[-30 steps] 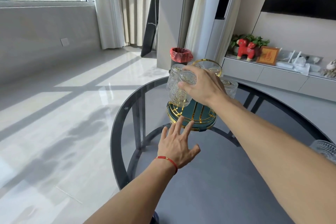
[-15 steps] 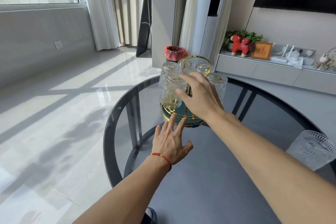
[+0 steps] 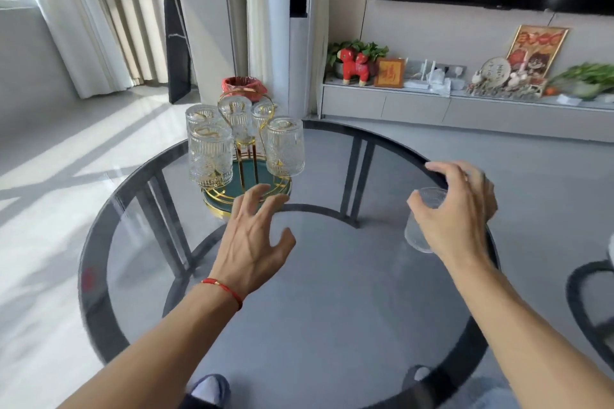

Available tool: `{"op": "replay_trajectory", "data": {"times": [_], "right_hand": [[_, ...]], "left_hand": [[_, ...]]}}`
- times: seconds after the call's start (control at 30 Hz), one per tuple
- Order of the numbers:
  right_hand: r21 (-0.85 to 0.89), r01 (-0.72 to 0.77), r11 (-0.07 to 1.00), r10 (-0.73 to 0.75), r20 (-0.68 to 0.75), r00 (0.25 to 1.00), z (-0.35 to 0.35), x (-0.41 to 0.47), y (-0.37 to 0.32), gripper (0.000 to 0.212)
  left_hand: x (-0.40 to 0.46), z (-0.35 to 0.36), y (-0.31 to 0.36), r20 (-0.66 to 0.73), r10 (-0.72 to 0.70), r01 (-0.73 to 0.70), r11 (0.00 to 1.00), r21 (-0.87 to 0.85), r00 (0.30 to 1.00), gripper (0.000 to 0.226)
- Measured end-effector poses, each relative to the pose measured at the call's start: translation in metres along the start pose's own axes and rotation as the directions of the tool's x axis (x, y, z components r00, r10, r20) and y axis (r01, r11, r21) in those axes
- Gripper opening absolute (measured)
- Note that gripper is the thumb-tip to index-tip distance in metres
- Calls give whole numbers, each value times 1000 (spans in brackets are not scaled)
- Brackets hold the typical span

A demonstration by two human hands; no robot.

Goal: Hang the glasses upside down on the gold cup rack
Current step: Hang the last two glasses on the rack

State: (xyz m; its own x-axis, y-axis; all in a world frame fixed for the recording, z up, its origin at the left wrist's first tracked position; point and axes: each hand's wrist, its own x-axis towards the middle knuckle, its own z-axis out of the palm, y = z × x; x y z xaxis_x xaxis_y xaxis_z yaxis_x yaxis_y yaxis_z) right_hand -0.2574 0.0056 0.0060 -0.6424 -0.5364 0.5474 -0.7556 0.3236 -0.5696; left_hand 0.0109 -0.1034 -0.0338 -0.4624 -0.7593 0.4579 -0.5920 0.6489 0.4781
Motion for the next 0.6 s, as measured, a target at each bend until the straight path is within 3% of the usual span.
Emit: {"op": "replay_trajectory", "data": {"times": [0.07, 0.13, 0.23, 0.33, 0.43, 0.53, 0.6], "right_hand": [[3, -225, 974, 222, 153, 963, -5, 3, 20, 92], [25, -354, 935, 331, 298, 895, -4, -3, 40, 114], [155, -440, 884, 372, 337, 865, 5, -6, 60, 103], [236, -460, 856, 335, 423, 842, 16, -5, 70, 87], [242, -436, 867, 293, 462, 837, 21, -8, 73, 85], [244, -284, 927, 134, 492, 860, 17, -9, 62, 81], [295, -158, 942, -34, 557, 830, 15, -14, 47, 82]], "left_hand": [[-2, 5, 6, 15, -16, 17, 999, -34, 1000, 51], [-2, 10, 11, 37, -37, 40, 997, -70, 999, 50], [-2, 18, 18, 54, -98, 104, 986, -129, 994, 51], [-1, 26, 28, 92, -165, 179, 967, -179, 982, 52], [-1, 29, 38, 164, -139, 172, 963, -206, 977, 56], [-6, 32, 49, 286, -22, 87, 972, -218, 958, 64], [-8, 33, 58, 354, 12, 111, 939, -326, 935, 73]]}}
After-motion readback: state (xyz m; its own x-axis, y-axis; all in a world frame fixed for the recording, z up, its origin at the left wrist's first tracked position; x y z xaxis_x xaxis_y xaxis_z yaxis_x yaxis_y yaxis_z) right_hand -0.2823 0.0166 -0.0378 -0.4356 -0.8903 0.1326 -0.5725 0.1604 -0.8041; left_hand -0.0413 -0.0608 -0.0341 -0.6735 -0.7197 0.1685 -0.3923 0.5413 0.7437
